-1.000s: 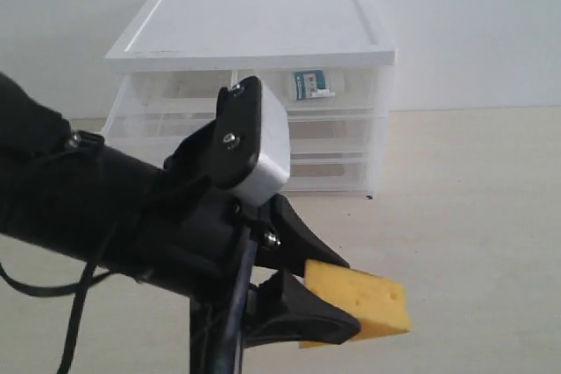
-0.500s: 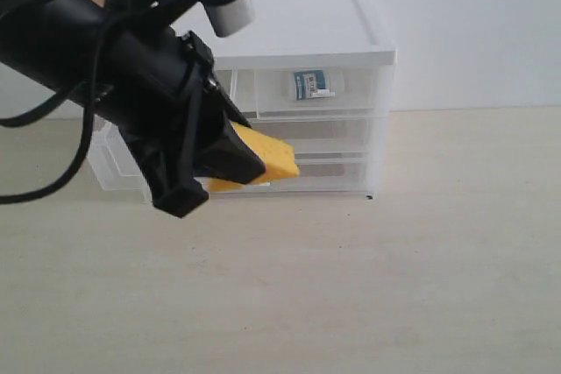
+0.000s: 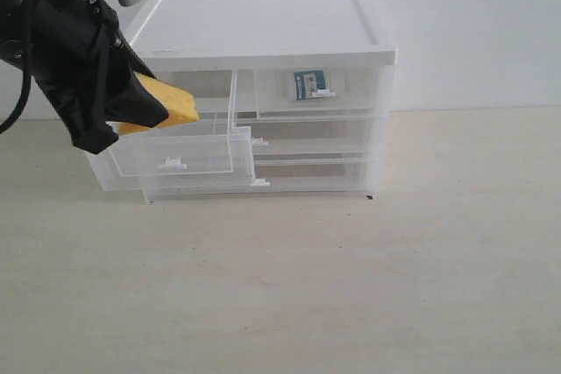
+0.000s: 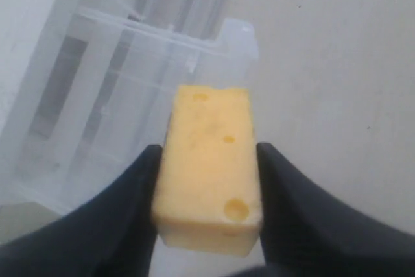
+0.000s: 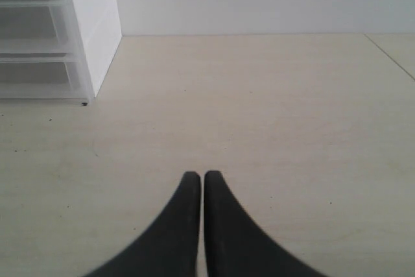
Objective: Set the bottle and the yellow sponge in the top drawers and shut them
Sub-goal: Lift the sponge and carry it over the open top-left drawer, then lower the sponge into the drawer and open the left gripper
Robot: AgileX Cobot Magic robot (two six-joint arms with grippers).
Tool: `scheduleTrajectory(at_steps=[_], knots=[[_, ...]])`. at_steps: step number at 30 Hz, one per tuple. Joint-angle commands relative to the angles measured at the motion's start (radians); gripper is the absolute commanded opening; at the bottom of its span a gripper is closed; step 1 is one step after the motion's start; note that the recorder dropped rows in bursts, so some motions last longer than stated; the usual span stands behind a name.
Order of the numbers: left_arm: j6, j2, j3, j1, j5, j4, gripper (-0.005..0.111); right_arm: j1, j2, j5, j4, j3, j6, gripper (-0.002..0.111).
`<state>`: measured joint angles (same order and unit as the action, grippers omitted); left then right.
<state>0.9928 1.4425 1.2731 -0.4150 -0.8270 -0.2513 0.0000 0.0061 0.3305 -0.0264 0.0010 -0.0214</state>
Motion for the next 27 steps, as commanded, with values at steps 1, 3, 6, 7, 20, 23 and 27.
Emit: scheduleTrajectory(at_steps=[1, 3, 6, 7, 20, 23, 27], knots=[[0.155, 0.046, 0.007, 0.061, 0.079, -0.008, 0.004, 0.000, -0.006, -0.009, 0.006, -0.001, -0.002, 0.000], [0.233, 0.079, 0.012, 0.083, 0.117, -0.080, 0.004, 0.000, -0.006, -0.009, 0.006, -0.001, -0.002, 0.000], [0.336, 0.147, 0.069, 0.113, 0.081, -0.226, 0.004, 0.000, -0.006, -0.009, 0.006, -0.001, -0.002, 0.000], [0.347, 0.170, 0.092, 0.115, 0.075, -0.239, 0.004, 0.000, -0.006, -0.009, 0.006, -0.001, -0.002, 0.000], [0.403, 0.346, 0.240, 0.118, -0.028, -0.225, 0.004, 0.000, -0.006, -0.009, 0.006, -0.001, -0.002, 0.000], [0.408, 0.364, 0.240, 0.118, -0.016, -0.200, 0.004, 0.000, -0.006, -0.009, 0.006, -0.001, -0.002, 0.000], [0.406, 0.373, 0.240, 0.122, 0.023, -0.199, 0.004, 0.000, -0.006, -0.009, 0.006, -0.001, -0.002, 0.000]])
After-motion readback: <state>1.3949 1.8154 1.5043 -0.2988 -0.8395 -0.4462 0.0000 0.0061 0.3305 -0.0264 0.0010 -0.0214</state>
